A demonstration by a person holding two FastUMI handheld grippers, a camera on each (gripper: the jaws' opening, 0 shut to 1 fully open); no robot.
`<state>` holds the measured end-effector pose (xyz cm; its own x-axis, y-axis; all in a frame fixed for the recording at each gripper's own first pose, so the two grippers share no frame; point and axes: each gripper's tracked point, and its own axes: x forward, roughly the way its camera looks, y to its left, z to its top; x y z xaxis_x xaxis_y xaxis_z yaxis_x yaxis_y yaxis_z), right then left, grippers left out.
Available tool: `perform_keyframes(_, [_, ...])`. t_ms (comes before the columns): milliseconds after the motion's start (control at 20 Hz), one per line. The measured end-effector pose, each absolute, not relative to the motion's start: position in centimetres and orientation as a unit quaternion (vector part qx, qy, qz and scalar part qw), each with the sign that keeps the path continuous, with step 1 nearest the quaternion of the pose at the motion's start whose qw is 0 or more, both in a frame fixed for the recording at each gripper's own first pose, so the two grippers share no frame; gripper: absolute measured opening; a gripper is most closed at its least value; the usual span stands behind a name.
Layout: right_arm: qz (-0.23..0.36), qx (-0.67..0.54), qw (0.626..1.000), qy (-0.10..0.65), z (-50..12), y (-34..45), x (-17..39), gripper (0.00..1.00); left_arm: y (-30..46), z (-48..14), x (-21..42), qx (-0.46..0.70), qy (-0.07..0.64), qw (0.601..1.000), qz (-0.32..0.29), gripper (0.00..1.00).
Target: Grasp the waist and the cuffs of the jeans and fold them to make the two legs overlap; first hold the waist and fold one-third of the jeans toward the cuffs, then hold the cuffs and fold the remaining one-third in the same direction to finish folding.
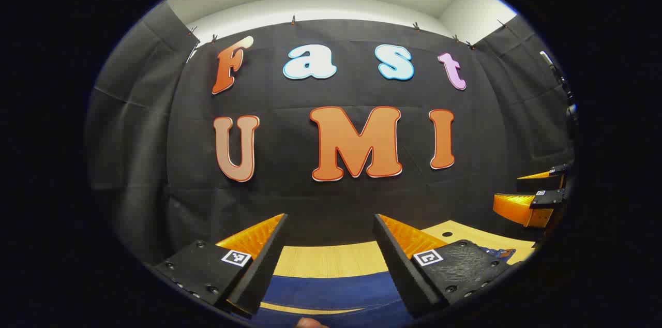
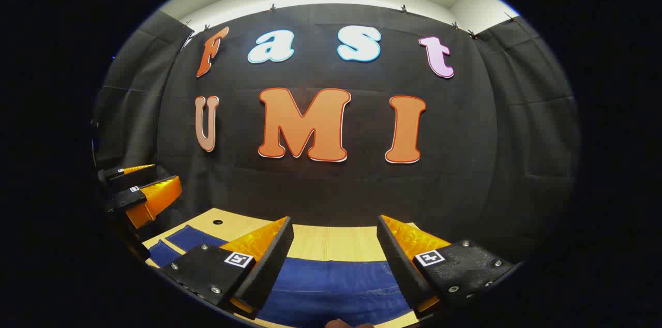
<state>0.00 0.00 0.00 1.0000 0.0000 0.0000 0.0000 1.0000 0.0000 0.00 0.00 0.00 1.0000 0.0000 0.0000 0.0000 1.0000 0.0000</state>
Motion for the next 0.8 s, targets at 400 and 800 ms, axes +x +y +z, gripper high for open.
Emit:
perform_keyframes(400, [0.0,-0.018,1.0,0.02,0.2,1.2,2.6,0.98,1.5,-1.0,2.4,-0.018,0.024,1.0,0.003,0.99])
perform_keyframes(800, [0.012,-0.014,0.999,-0.031,3.8,2.9,4.0,0.98,2.7,3.5,3.9,-0.007,-0.031,0.999,0.001,0.98])
